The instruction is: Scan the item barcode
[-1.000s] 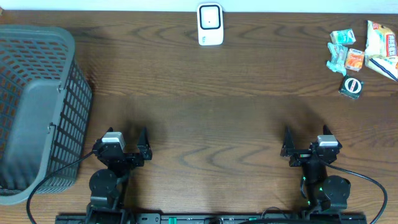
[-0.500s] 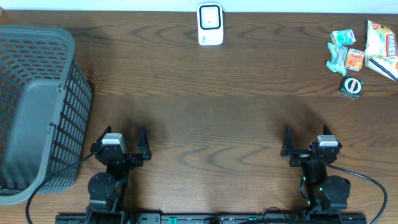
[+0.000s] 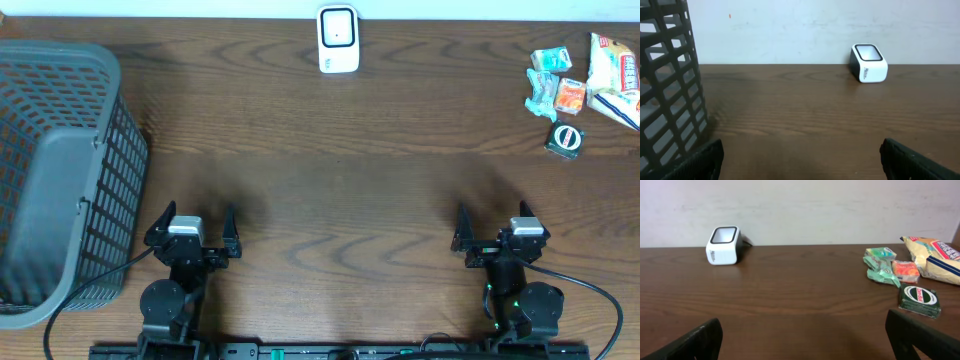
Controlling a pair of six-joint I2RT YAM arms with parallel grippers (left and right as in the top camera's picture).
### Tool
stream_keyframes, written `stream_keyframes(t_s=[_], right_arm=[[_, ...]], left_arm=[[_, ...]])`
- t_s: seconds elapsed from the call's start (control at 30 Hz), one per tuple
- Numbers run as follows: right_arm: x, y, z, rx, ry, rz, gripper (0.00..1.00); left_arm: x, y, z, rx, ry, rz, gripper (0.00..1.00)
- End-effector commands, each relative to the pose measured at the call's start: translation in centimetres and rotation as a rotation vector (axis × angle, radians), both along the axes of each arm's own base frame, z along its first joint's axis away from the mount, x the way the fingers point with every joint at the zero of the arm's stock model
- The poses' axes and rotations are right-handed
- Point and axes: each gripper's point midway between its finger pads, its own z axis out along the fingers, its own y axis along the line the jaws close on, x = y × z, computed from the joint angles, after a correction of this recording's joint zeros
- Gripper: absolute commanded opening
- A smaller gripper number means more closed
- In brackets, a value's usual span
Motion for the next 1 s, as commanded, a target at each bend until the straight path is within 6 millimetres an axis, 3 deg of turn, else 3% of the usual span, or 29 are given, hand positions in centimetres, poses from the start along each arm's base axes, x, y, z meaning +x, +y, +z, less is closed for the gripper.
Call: stream_keyframes(t_s=[0.0, 0.97], right_arm=[[-0.02, -0.01, -0.02, -0.011, -0.002, 0.000, 0.99], [-0.02, -0.01, -0.02, -0.011, -0.002, 0.000, 0.99]], left_arm=[[-0.10, 0.69, -1.69, 0.033, 0.051, 0.034, 0.98], [-0.08, 1.20, -1.71, 0.005, 0.054, 0.060, 0.98]])
